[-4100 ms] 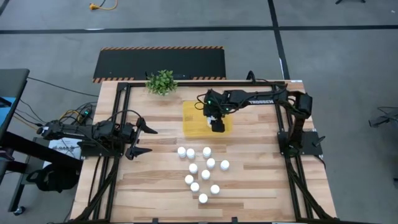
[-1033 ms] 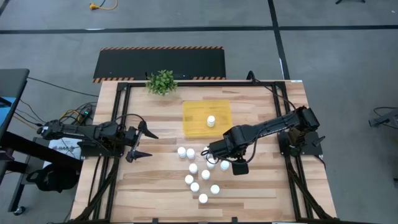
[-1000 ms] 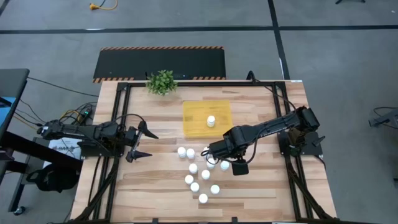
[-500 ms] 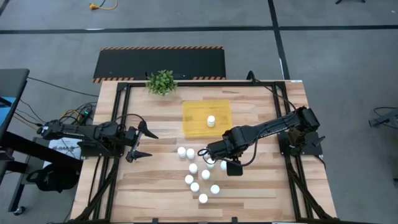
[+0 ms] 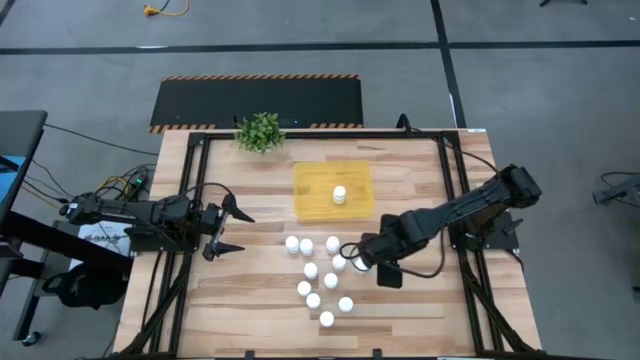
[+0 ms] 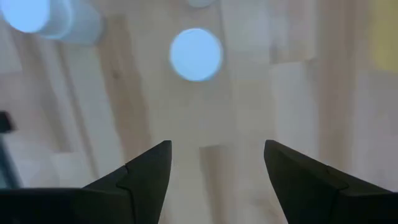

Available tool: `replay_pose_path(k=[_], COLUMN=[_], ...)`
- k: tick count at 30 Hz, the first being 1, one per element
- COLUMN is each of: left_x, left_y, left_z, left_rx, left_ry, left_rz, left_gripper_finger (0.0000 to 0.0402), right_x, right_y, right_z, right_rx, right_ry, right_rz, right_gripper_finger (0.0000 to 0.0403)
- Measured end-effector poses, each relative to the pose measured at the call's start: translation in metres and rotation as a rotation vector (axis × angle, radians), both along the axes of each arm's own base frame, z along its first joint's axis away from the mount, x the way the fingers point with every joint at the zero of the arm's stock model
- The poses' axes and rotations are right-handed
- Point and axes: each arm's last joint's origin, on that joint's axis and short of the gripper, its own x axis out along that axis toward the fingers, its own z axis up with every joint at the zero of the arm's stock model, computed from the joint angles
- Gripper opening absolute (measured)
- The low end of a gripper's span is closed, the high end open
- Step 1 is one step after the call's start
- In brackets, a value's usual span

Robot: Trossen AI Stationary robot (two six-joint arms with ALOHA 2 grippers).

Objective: Pick and place pill bottles into a basket
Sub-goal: Put the white medicine bottle into the yellow bin

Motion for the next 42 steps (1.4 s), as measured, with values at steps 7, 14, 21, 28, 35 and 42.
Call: replay_pose_path(k=[7, 14, 21, 28, 35, 42], left_x=[0.000, 0.000, 0.000, 0.000, 0.000, 0.000], left_y=[0.000, 0.000, 0.000, 0.000, 0.000, 0.000], left_z=[0.000, 0.000, 0.000, 0.000, 0.000, 0.000], left_rx=[-0.003, -0.004, -0.009, -0.005, -0.009, -0.008], left_ry=[0.002, 0.002, 0.004, 0.003, 0.004, 0.004], left_rz=[0.002, 0.002, 0.002, 0.002, 0.002, 0.002], left_gripper_finger=[0.0386, 0.0386, 0.0386, 0.0386, 0.0386, 0.0386], right_x=[0.004, 0.014, 0.021, 0.023, 0.027, 0.030], right_y=[0.002, 0.001, -0.002, -0.001, 0.000, 0.001], right_z=[-0.024, -0.034, -0.034, -0.033, -0.032, -0.036], right_rx=[0.037, 0.035, 0.028, 0.022, 0.023, -0.001], right_ry=[0.000, -0.015, -0.041, -0.077, -0.118, -0.136], right_rz=[0.003, 0.075, 0.148, 0.231, 0.262, 0.281], right_gripper_finger=[0.0249, 0.0249, 0.0249, 0.0249, 0.0249, 0.0249])
